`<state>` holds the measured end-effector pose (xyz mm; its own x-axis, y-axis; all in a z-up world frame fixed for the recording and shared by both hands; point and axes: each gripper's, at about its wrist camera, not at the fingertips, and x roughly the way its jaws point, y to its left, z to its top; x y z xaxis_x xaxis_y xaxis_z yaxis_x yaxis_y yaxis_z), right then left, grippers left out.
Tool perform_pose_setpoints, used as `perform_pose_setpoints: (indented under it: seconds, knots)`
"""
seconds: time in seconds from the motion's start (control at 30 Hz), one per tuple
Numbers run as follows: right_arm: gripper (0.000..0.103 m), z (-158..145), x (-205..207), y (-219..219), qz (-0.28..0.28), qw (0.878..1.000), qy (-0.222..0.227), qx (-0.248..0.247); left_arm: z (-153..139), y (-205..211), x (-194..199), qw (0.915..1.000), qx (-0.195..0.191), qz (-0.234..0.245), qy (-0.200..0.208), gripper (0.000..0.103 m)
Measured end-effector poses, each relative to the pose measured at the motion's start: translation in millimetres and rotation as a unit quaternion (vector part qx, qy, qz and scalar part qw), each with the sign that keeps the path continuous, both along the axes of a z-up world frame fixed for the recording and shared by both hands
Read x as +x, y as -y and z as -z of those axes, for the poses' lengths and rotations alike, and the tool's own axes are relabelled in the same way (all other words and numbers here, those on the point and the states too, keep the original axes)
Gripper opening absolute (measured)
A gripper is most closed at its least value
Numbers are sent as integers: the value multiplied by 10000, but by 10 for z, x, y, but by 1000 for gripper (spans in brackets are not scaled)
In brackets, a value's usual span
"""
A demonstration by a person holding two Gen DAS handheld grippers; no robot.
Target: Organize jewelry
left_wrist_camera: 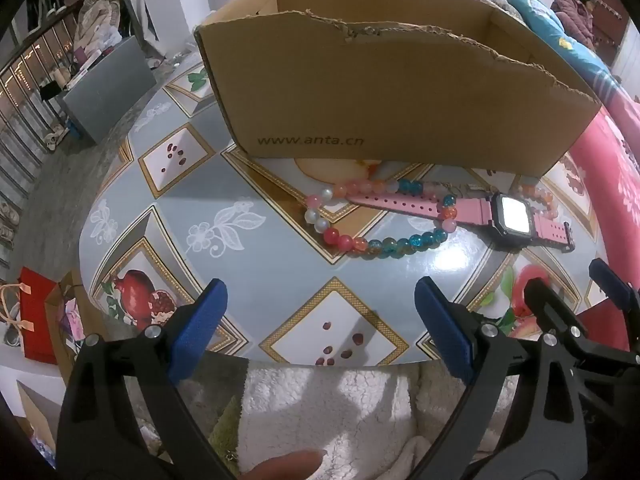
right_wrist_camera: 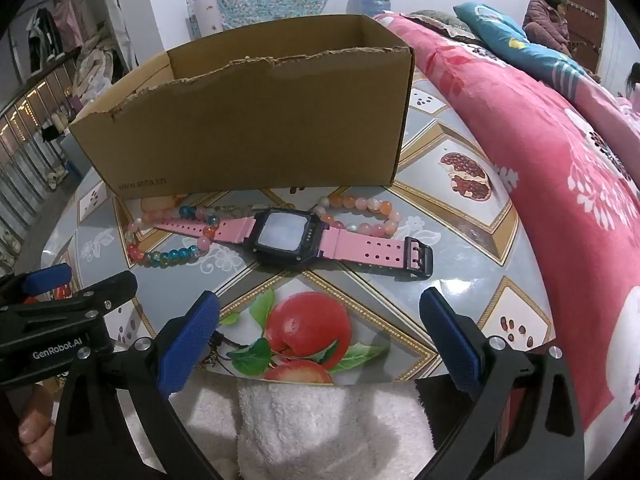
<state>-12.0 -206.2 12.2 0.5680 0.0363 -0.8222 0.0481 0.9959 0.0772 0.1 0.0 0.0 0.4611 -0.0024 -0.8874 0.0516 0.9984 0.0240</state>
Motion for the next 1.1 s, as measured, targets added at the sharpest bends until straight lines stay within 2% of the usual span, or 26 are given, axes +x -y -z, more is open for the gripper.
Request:
perform_pose_setpoints:
  seconds: [1.1]
  knots:
    - [98, -33, 17, 8, 7, 10000, -1, -11, 10, -18, 23, 10000, 10, -1, -4, 91]
